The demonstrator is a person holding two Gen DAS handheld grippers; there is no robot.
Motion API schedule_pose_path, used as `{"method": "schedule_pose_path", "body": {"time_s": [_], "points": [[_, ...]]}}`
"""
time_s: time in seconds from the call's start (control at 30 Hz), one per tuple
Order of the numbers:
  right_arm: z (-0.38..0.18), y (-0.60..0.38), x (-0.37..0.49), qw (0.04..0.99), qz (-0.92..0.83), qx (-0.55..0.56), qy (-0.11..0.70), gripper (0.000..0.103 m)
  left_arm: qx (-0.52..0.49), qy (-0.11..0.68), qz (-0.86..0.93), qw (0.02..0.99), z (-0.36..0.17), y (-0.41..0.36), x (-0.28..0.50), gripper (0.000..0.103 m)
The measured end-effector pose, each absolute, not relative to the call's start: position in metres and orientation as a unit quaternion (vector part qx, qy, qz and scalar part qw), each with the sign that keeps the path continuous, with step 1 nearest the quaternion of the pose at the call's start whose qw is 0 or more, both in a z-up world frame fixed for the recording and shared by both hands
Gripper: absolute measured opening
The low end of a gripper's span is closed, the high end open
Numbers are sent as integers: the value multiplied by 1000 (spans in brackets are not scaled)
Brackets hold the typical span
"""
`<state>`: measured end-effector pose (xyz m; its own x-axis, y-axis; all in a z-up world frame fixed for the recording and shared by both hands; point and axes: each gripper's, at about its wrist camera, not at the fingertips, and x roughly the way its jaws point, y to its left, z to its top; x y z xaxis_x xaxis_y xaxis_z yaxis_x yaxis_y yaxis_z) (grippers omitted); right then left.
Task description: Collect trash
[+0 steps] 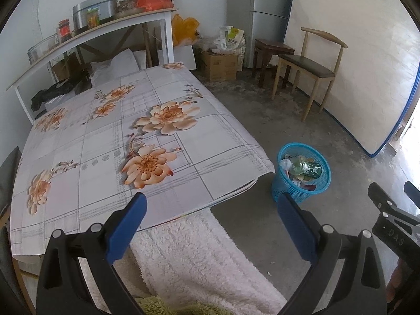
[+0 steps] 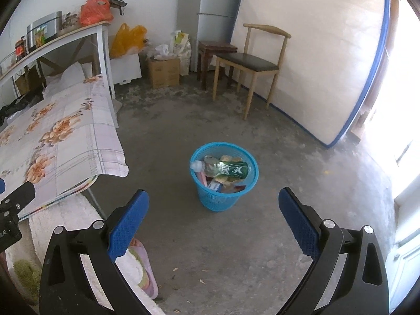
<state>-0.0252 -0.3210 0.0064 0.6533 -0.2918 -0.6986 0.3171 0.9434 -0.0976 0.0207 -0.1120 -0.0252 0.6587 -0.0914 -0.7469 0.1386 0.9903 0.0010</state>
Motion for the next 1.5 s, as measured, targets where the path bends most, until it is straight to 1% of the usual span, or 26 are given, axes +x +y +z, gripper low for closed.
{"method": "schedule_pose_path", "body": {"time_s": [1.5], "points": [[6, -338, -32, 904, -189, 29, 383, 95, 34, 405, -65, 911, -24, -112, 20, 97]]}}
